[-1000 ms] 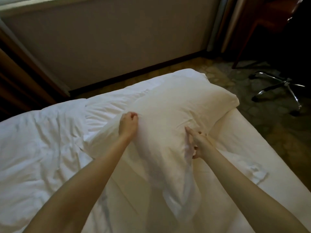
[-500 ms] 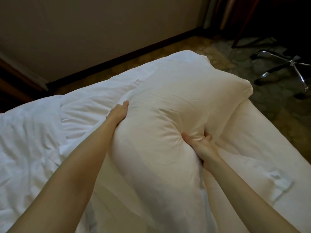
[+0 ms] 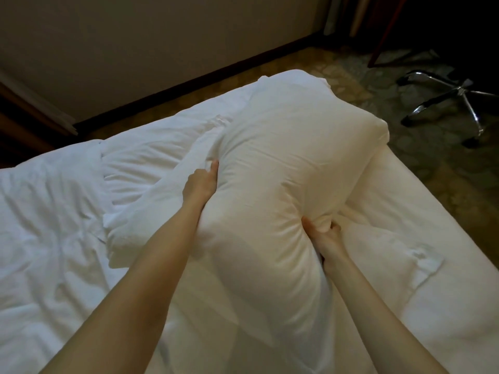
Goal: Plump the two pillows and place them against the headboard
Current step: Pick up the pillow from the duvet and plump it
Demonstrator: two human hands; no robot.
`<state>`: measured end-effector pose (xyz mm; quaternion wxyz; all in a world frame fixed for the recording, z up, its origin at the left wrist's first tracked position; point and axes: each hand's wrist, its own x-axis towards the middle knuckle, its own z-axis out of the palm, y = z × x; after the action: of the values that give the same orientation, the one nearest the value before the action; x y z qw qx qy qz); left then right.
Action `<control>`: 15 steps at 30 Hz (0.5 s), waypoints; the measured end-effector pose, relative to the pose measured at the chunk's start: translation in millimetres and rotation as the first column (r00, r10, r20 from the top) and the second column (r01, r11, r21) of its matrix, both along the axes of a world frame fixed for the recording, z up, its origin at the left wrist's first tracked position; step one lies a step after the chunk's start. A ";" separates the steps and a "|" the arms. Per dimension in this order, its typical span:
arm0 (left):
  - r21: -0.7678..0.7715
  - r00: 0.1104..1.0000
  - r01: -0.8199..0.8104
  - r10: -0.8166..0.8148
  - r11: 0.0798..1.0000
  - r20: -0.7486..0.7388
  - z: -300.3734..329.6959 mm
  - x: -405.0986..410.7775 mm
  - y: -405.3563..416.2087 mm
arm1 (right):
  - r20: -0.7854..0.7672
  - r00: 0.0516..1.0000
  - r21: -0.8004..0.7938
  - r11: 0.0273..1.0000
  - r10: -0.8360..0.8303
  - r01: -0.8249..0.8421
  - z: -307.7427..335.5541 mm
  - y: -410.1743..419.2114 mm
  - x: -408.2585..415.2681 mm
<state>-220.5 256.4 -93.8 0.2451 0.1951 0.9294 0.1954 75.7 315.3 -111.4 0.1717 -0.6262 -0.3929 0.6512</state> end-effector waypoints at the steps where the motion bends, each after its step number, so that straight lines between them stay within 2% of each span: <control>1: 0.013 1.000 -0.007 0.007 1.000 -0.020 5.9 8.6 -5.0 | -0.014 1.000 -0.013 1.000 -0.008 0.008 1.6 -7.0 7.0; 5: 0.061 0.996 -0.042 0.047 0.997 -0.080 36.7 41.3 -25.2 | -0.033 0.999 -0.055 0.998 -0.040 0.038 8.5 -33.8 26.7; 9: 0.146 0.991 -0.091 0.104 0.985 -0.081 68.2 75.0 -56.4 | -0.017 0.999 -0.111 0.993 -0.028 0.026 19.0 -45.9 43.1; 15: 0.333 0.982 -0.156 0.182 0.930 -0.049 86.4 129.1 -145.1 | 0.023 1.000 -0.012 1.000 0.008 -0.008 38.8 -84.6 74.1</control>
<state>-91.4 111.3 -7.4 0.1548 0.1599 0.9062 0.3594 149.8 230.6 -72.5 0.1607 -0.6332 -0.3934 0.6468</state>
